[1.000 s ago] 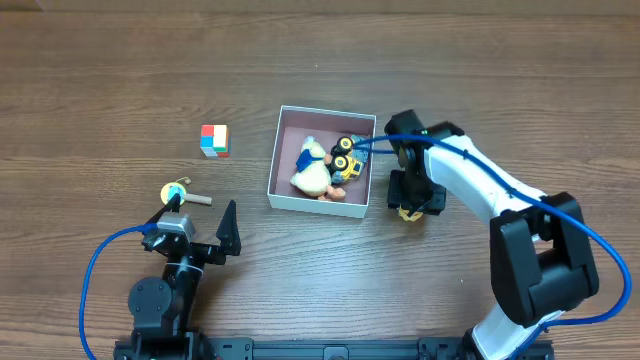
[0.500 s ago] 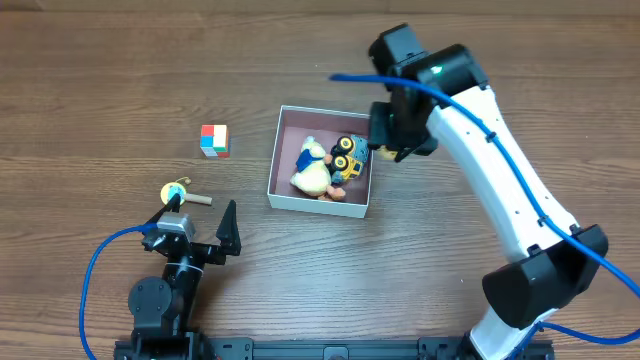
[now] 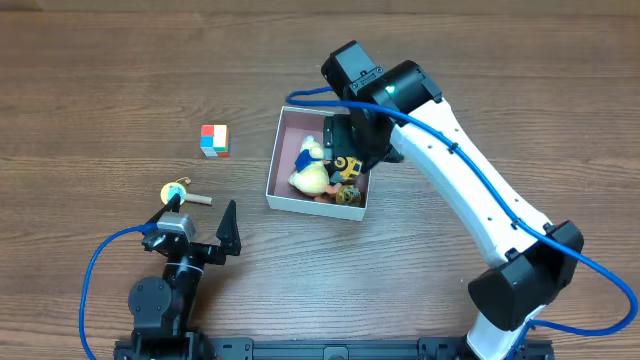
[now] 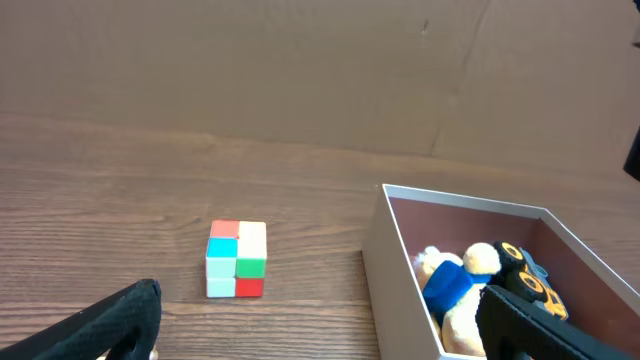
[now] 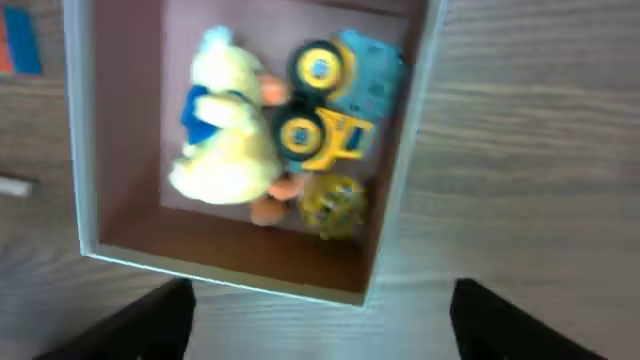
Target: Pack container
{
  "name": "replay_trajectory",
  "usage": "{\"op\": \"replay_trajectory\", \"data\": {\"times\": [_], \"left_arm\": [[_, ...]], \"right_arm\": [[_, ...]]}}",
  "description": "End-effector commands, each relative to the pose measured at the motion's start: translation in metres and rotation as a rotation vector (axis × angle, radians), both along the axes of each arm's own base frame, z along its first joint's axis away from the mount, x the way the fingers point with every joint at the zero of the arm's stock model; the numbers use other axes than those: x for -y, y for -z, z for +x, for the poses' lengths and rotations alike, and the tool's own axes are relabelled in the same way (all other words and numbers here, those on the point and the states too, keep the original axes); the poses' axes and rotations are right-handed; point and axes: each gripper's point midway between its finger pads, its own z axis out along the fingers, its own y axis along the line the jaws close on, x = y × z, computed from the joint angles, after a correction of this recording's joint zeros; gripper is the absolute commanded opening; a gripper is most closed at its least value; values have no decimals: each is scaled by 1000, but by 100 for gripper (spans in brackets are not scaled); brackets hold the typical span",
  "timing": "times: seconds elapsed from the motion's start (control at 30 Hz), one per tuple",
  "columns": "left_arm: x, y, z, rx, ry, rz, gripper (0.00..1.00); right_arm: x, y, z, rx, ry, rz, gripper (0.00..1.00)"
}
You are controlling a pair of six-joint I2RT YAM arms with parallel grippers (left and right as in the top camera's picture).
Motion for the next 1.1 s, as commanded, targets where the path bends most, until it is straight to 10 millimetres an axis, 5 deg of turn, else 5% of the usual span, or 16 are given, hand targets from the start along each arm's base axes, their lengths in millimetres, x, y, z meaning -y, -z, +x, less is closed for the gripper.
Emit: {"op": "replay_trajectory", "data": {"times": [0.0, 0.13, 0.27, 0.43, 0.5, 0.63, 0.83, 0.97, 1.07], "left_arm": [[-2, 0, 0, 1, -8, -5, 100], [-2, 0, 0, 1, -8, -5, 100], [-2, 0, 0, 1, -8, -5, 100], [-2, 0, 0, 1, -8, -5, 100], [-2, 0, 0, 1, -8, -5, 100], [-2, 0, 0, 1, -8, -5, 100], [-2, 0, 0, 1, -8, -5, 100], [-2, 0, 0, 1, -8, -5, 100], [-2, 0, 0, 1, -8, -5, 100]], "right_arm": [[27, -41, 16, 101, 116, -47, 92], [49, -98, 1, 185, 89, -29, 100], [75, -150, -51, 303, 87, 77, 100], [151, -144, -138, 411, 271, 91, 100], [165, -140, -160, 523, 289, 188, 100], [179, -159, -176, 787, 336, 399, 100], [206, -144, -192, 930, 424, 445, 100], [192, -171, -169, 1110, 264, 402, 100], [184, -164, -155, 1144, 204, 355, 100]]}}
